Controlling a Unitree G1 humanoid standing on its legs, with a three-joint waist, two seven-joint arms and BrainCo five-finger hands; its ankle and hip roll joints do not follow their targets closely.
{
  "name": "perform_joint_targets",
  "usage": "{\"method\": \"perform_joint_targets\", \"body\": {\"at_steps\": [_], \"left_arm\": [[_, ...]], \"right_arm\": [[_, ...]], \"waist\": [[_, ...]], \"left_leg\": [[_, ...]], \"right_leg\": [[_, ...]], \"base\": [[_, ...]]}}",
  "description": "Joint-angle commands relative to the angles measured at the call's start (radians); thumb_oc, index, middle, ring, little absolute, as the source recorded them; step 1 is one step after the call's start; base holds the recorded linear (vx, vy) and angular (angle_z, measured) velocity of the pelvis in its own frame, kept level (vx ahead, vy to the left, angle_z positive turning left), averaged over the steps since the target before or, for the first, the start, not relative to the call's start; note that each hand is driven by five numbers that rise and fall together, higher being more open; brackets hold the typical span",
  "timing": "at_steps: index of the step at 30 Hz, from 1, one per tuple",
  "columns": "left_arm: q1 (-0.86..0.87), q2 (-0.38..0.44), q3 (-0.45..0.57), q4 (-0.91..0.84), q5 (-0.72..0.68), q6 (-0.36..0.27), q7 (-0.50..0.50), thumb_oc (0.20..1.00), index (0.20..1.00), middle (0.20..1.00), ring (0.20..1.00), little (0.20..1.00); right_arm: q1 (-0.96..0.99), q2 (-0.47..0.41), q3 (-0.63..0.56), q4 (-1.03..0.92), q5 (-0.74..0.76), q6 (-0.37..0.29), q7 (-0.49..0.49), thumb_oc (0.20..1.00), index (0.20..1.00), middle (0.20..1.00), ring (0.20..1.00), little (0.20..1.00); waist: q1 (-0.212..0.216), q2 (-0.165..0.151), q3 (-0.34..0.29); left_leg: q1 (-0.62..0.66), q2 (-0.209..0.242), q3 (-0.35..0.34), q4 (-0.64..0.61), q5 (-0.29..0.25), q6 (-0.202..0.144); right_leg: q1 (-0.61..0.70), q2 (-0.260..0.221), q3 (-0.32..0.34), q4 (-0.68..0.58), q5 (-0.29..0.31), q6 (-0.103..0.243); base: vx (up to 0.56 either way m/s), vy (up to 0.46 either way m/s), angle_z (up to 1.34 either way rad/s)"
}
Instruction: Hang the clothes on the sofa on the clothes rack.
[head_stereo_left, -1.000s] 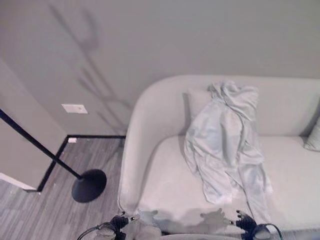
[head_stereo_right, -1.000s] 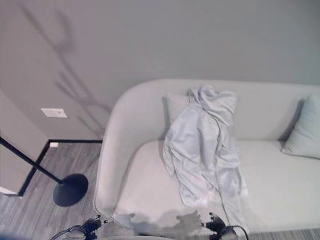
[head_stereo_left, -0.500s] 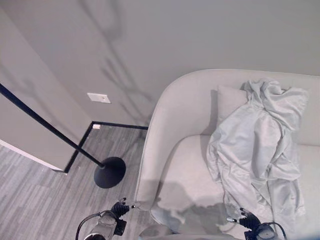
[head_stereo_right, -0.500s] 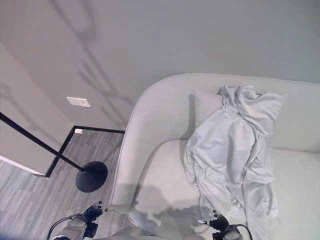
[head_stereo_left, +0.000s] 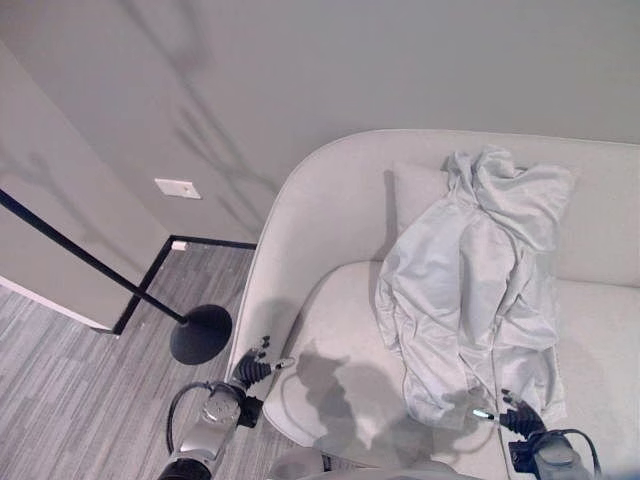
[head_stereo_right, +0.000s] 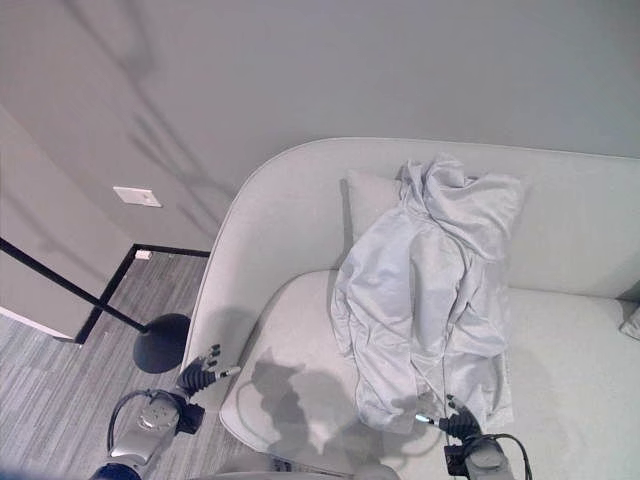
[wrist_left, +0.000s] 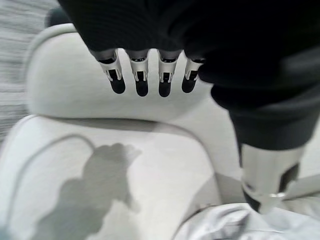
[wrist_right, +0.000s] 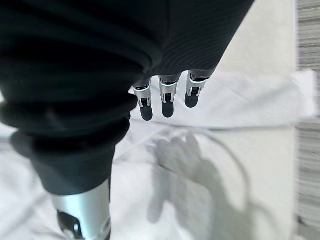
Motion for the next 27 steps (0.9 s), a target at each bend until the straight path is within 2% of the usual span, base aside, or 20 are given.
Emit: {"method": "perform_joint_targets", "body": {"at_steps": [1,3,8,9,12,17,23,25,27], "left_arm": [[-0.106,0.044,0.017,-0.090,-0.033,-0.036,-0.004,1.000,1.000,1.000,1.000,1.000],[-0.173,0.091,-0.005,-0.185,-0.024,-0.034,0.002,1.000,1.000,1.000,1.000,1.000],[-0.323,0.120,-0.072,-0.234,0.003,-0.035,0.021,1.000,1.000,1.000,1.000,1.000],[-0.410,0.119,-0.114,-0.211,0.012,-0.035,0.034,1.000,1.000,1.000,1.000,1.000],[-0.492,0.118,-0.163,-0.187,0.025,-0.035,0.044,1.000,1.000,1.000,1.000,1.000],[-0.728,0.103,-0.300,-0.055,0.040,-0.035,0.072,1.000,1.000,1.000,1.000,1.000],[-1.041,0.107,-0.474,0.180,0.043,-0.039,0.113,1.000,1.000,1.000,1.000,1.000],[-1.168,0.093,-0.530,0.318,0.018,-0.046,0.137,1.000,1.000,1.000,1.000,1.000],[-1.211,0.088,-0.554,0.363,0.012,-0.047,0.143,1.000,1.000,1.000,1.000,1.000]], "right_arm": [[-0.040,-0.102,-0.083,-0.176,-0.004,-0.037,-0.022,1.000,1.000,1.000,1.000,1.000],[-0.043,-0.124,-0.137,-0.313,-0.005,-0.039,-0.054,1.000,1.000,1.000,1.000,1.000],[-0.105,-0.151,-0.163,-0.377,-0.020,-0.039,-0.107,1.000,1.000,1.000,1.000,1.000],[-0.153,-0.166,-0.155,-0.382,-0.032,-0.038,-0.131,1.000,1.000,1.000,1.000,1.000],[-0.212,-0.189,-0.141,-0.371,-0.039,-0.035,-0.154,1.000,1.000,1.000,1.000,1.000],[-0.384,-0.264,-0.060,-0.246,-0.037,-0.022,-0.196,1.000,1.000,1.000,1.000,1.000],[-0.641,-0.408,0.069,-0.043,-0.006,-0.015,-0.226,1.000,1.000,1.000,1.000,1.000],[-0.762,-0.456,0.151,0.051,0.013,-0.016,-0.235,1.000,1.000,1.000,1.000,1.000],[-0.809,-0.465,0.183,0.085,0.019,-0.016,-0.238,1.000,1.000,1.000,1.000,1.000]], "waist": [[0.001,0.065,0.014],[-0.012,0.061,0.020],[-0.023,0.055,0.040],[-0.026,0.053,0.061],[-0.029,0.051,0.088],[-0.027,0.046,0.192],[-0.017,0.053,0.331],[-0.016,0.053,0.338],[-0.018,0.053,0.338]], "left_leg": [[0.106,0.093,0.024,0.008,-0.070,-0.068],[0.119,0.090,0.027,0.008,-0.074,-0.069],[0.127,0.083,0.026,0.008,-0.069,-0.071],[0.135,0.081,0.026,0.008,-0.071,-0.072],[0.142,0.080,0.026,0.008,-0.072,-0.074],[0.145,0.080,0.019,0.008,-0.068,-0.081],[0.123,0.092,0.010,0.008,-0.061,-0.091],[0.059,0.097,0.002,0.008,-0.058,-0.096],[0.031,0.099,-0.002,0.008,-0.055,-0.099]], "right_leg": [[-0.077,-0.041,-0.013,0.008,0.022,0.017],[-0.079,-0.040,-0.014,0.008,0.028,0.018],[-0.085,-0.043,-0.019,0.008,0.040,0.018],[-0.082,-0.043,-0.018,0.008,0.043,0.018],[-0.078,-0.042,-0.020,0.008,0.045,0.018],[-0.083,-0.043,-0.025,0.008,0.051,0.017],[-0.114,-0.042,-0.018,0.008,0.053,0.016],[-0.177,-0.048,-0.012,0.008,0.057,0.013],[-0.203,-0.052,-0.008,0.008,0.061,0.012]], "base": [[0.03,-0.017,-0.02],[0.04,-0.018,-0.01],[0.00,0.000,0.00],[0.00,0.001,-0.03],[0.00,-0.002,-0.01],[-0.05,-0.013,-0.01],[-0.10,-0.011,0.01],[-0.10,-0.021,-0.01],[-0.05,-0.017,0.01]]}}
